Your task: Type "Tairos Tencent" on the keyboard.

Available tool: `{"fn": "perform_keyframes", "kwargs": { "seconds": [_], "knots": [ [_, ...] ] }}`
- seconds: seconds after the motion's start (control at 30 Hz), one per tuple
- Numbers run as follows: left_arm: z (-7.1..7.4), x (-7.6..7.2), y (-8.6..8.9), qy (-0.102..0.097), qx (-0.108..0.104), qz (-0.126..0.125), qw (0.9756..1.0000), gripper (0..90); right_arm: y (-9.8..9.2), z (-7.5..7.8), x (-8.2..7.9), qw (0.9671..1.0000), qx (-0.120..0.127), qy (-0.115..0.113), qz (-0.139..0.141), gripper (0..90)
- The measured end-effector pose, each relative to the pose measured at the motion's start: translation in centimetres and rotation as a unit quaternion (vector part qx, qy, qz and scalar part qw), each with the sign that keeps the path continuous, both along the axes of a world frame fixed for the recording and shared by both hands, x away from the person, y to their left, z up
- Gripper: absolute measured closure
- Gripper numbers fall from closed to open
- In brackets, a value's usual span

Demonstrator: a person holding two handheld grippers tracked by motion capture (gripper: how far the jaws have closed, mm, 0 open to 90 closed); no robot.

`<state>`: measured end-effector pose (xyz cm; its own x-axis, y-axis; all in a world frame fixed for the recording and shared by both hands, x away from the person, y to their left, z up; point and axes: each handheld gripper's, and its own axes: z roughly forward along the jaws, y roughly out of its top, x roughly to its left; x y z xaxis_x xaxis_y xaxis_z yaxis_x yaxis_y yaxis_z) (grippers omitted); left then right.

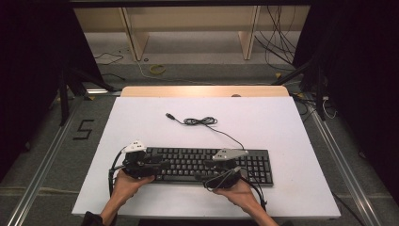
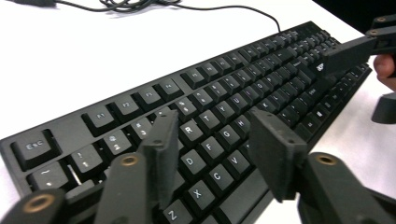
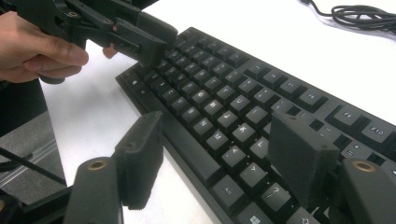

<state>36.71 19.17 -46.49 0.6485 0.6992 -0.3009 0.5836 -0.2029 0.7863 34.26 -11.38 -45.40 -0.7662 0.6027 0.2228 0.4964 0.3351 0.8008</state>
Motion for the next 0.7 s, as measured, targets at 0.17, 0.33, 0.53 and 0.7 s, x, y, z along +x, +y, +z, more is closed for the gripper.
{"fn": "perform_keyframes", "kwargs": {
  "seconds": [0.17, 0.33, 0.53, 0.7],
  "knots": [
    [0.0, 0.3, 0.1, 0.003, 0.004, 0.013, 0.9999, 43.1, 0.0, -0.1, 0.0, 1.0000, 0.000, 0.001, 0.001, 36.3],
    [0.0, 0.5, 0.2, -0.004, 0.008, 0.023, 0.9997, 38.9, 0.1, 0.0, 0.0, 1.0000, 0.002, 0.004, 0.001, 36.2],
    [0.1, 0.8, 0.2, -0.009, 0.011, 0.030, 0.9994, 33.3, 0.2, -0.1, 0.0, 1.0000, 0.003, 0.005, 0.003, 36.2],
    [0.1, 1.1, 0.2, -0.011, 0.011, 0.032, 0.9994, 33.7, 0.3, -0.1, -0.1, 1.0000, 0.004, 0.005, 0.005, 36.2]
  ]
}}
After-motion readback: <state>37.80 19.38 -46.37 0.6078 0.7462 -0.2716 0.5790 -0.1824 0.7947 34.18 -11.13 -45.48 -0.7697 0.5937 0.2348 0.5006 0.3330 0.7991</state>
